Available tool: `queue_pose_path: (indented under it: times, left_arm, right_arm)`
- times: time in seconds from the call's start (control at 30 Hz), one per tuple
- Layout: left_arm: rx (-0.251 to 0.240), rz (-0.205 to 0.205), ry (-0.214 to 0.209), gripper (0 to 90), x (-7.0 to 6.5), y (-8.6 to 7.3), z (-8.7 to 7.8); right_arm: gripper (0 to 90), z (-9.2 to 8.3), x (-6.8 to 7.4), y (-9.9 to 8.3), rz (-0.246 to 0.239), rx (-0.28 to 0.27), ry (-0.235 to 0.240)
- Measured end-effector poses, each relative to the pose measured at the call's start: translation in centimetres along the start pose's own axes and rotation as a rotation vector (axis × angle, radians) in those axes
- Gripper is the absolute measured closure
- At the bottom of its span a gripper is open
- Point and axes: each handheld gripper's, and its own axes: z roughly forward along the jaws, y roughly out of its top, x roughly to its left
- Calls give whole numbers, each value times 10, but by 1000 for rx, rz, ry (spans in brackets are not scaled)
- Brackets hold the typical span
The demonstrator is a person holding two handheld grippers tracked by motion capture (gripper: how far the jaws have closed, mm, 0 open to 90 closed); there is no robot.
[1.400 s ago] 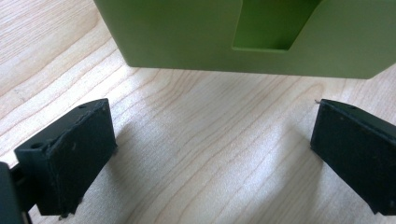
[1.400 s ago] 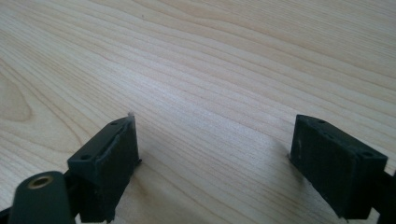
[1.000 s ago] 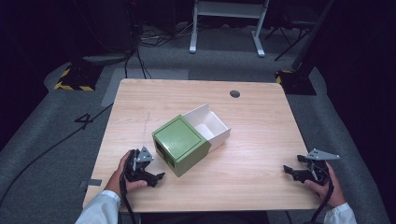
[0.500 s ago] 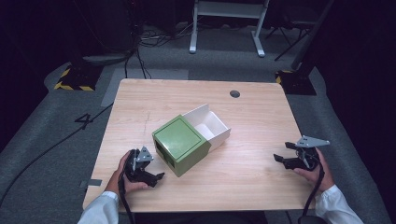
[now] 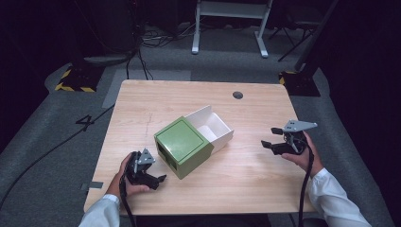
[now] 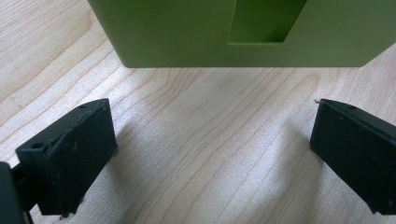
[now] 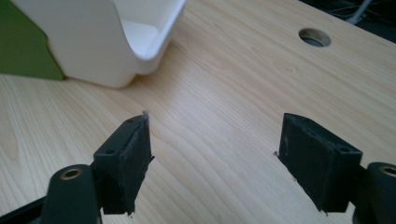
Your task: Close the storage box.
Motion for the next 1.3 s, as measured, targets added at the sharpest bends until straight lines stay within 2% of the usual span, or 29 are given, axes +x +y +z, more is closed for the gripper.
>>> queue_pose_path:
  times: [0.03, 0.1, 0.2, 0.23, 0.4, 0.53, 0.7, 1.03, 1.07, 1.3]
  left_arm:
    - [0, 0, 0, 4, 0, 0, 0]
    - [0, 0, 0, 4, 0, 0, 0]
    - [0, 0, 0, 4, 0, 0, 0]
    - [0, 0, 0, 4, 0, 0, 0]
    - [0, 0, 0, 5, 0, 0, 0]
    - [0, 0, 0, 5, 0, 0, 0]
    - [0, 0, 0, 4, 0, 0, 0]
    - [0, -2, 1, 5, 0, 0, 0]
    - [-1, -2, 1, 5, 0, 0, 0]
    - [1, -1, 3, 5, 0, 0, -1]
  right_arm:
    - [265, 5, 1, 8, -8, -4, 13]
    - [282, 11, 4, 17, -22, -3, 9]
    - [289, 16, 6, 25, -35, -5, 16]
    - [315, 23, 9, 34, -38, -13, 33]
    - [356, 35, 15, 48, -54, -20, 44]
    - [381, 53, 23, 62, -75, -14, 60]
    - [394, 69, 25, 68, -77, 2, 71]
    - [403, 94, 17, 69, -42, 18, 106]
    - [416, 100, 16, 69, -26, 23, 108]
    - [449, 100, 15, 69, -17, 8, 156]
